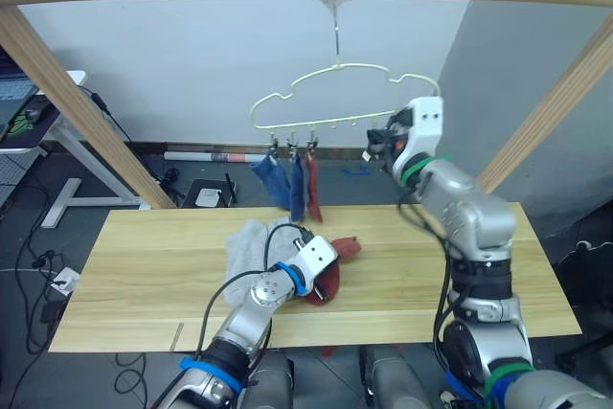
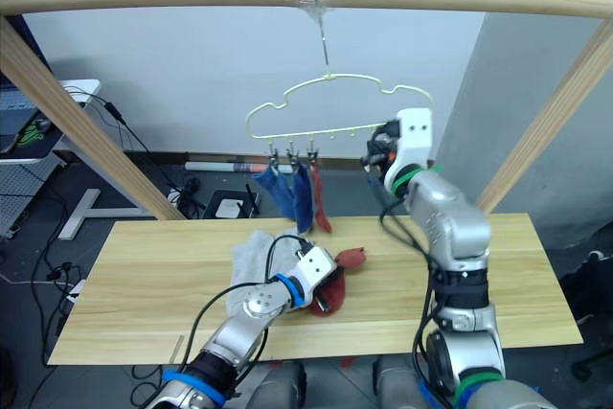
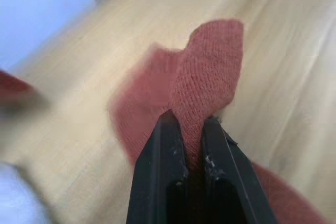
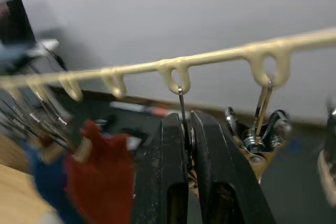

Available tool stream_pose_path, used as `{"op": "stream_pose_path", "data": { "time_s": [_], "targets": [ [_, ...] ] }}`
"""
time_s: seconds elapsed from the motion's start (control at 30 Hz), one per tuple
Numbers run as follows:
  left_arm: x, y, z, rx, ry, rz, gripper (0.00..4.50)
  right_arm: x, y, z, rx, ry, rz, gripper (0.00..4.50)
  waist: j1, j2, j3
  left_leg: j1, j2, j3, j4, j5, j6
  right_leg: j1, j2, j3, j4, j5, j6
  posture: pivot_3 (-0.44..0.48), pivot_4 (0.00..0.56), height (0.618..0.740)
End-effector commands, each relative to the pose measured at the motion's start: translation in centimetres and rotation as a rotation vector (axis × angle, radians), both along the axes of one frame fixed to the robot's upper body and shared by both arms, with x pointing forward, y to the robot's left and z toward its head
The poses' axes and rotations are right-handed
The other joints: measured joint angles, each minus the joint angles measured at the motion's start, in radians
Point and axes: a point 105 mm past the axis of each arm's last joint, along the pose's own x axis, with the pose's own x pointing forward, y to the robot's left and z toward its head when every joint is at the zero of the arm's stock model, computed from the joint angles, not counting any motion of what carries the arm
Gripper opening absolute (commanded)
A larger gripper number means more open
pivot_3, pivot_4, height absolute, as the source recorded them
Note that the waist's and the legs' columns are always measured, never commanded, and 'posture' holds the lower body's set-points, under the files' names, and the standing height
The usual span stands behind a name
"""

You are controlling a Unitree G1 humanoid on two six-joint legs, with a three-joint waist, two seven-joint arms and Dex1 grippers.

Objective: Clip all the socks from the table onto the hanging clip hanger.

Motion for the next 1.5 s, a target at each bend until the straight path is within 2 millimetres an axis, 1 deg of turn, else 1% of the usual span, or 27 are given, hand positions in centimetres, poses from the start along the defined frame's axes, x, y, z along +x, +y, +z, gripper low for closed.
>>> {"op": "stream_pose_path", "data": {
  "time_s": [0.03, 0.13, 0.17, 0.3, 0.53, 0.7, 1.1, 1.23, 1.3, 1.43, 1.47, 1.5],
  "targets": [
    [0.4, -0.1, 4.6, -0.094, -0.182, -0.016, 0.0, -0.3, -1.5, -1.2, 0.037, 0.13, -0.002, 0.0, 0.004, 0.002, -0.004, 0.0, 0.0, 0.0, 0.0, 0.0, 0.0, 0.0, 0.0, 0.0, 0.0, 0.0, 0.0, 0.045, 0.163, 0.74],
    [-0.2, -0.3, 7.3, -0.113, -0.323, -0.046, 0.0, -0.6, -2.3, -0.7, 0.082, 0.183, 0.01, 0.0, 0.005, 0.003, -0.007, 0.0, -0.001, 0.001, 0.0, 0.0, 0.0, 0.001, -0.001, 0.001, -0.001, -0.001, 0.002, 0.051, 0.169, 0.74],
    [-0.4, -0.4, 7.9, -0.114, -0.36, -0.057, 0.0, -0.7, -2.4, -0.7, 0.101, 0.204, 0.015, 0.0, 0.005, 0.003, -0.007, -0.001, -0.001, 0.001, 0.0, 0.0, 0.0, 0.001, -0.001, 0.001, -0.001, -0.001, 0.002, 0.052, 0.171, 0.74],
    [-0.8, -0.7, 9.1, -0.118, -0.456, -0.057, 0.0, -1.2, -1.7, -0.9, 0.229, 0.324, 0.064, 0.0, 0.004, 0.004, -0.007, -0.001, -0.001, 0.001, 0.0, 0.0, 0.0, 0.0, -0.001, 0.0, 0.0, 0.0, 0.0, 0.052, 0.174, 0.74],
    [-0.4, -1.3, 10.0, -0.118, -0.522, -0.045, 0.0, -1.7, -1.5, -0.9, 0.269, 0.378, 0.068, 0.0, 0.005, 0.004, -0.007, -0.001, -0.001, 0.001, 0.0, 0.0, 0.001, 0.0, -0.001, 0.0, -0.001, -0.001, 0.002, 0.05, 0.176, 0.74],
    [0.1, -1.3, 10.6, -0.139, -0.555, -0.02, 0.0, -1.9, -1.5, -1.0, 0.277, 0.396, 0.063, 0.0, 0.004, 0.004, -0.007, -0.001, -0.001, 0.001, 0.0, 0.0, 0.001, 0.0, -0.001, 0.0, -0.001, -0.001, 0.002, 0.038, 0.183, 0.74],
    [0.7, -1.5, 10.7, -0.14, -0.568, -0.009, 0.0, -2.2, -1.2, -1.0, 0.315, 0.399, 0.064, 0.0, 0.001, 0.004, -0.007, -0.001, -0.001, 0.001, 0.0, 0.0, 0.001, 0.0, -0.001, 0.0, -0.001, -0.003, 0.005, 0.019, 0.187, 0.74],
    [0.8, -1.7, 11.0, -0.142, -0.578, -0.009, 0.0, -2.3, -1.2, -0.7, 0.34, 0.393, 0.074, 1.17, -0.002, 0.004, -0.007, -0.001, -0.001, 0.001, 0.0, 0.0, 0.001, 0.0, -0.001, 0.0, -0.001, -0.003, 0.005, 0.013, 0.189, 0.74],
    [0.8, -1.6, 11.0, -0.142, -0.579, -0.009, 0.0, -2.2, -1.4, -0.5, 0.344, 0.389, 0.076, 2.04, -0.007, 0.004, -0.007, -0.001, -0.001, 0.001, 0.0, 0.0, 0.001, 0.0, -0.001, 0.0, -0.001, -0.003, 0.005, 0.013, 0.191, 0.74],
    [0.8, -1.6, 11.0, -0.139, -0.578, -0.011, 0.0, -2.2, -1.5, -0.4, 0.355, 0.386, 0.083, 3.48, -0.01, 0.005, -0.007, -0.002, -0.001, 0.001, -0.001, 0.0, 0.001, -0.002, 0.0, 0.0, 0.0, -0.003, 0.005, 0.013, 0.191, 0.74],
    [0.8, -1.7, 10.8, -0.134, -0.572, -0.014, 0.0, -2.2, -1.6, -0.3, 0.362, 0.384, 0.088, 3.71, -0.01, 0.006, -0.006, -0.002, -0.001, 0.001, -0.001, 0.0, 0.001, -0.002, 0.0, 0.0, 0.0, -0.003, 0.005, 0.013, 0.191, 0.74],
    [1.0, -1.8, 10.7, -0.138, -0.555, -0.013, 0.0, -2.3, -2.1, 0.3, 0.358, 0.352, 0.109, 4.09, -0.011, 0.006, -0.006, -0.002, -0.001, 0.001, -0.001, 0.0, 0.001, -0.002, 0.0, 0.0, 0.0, -0.003, 0.005, 0.0, 0.192, 0.74]
  ]
}}
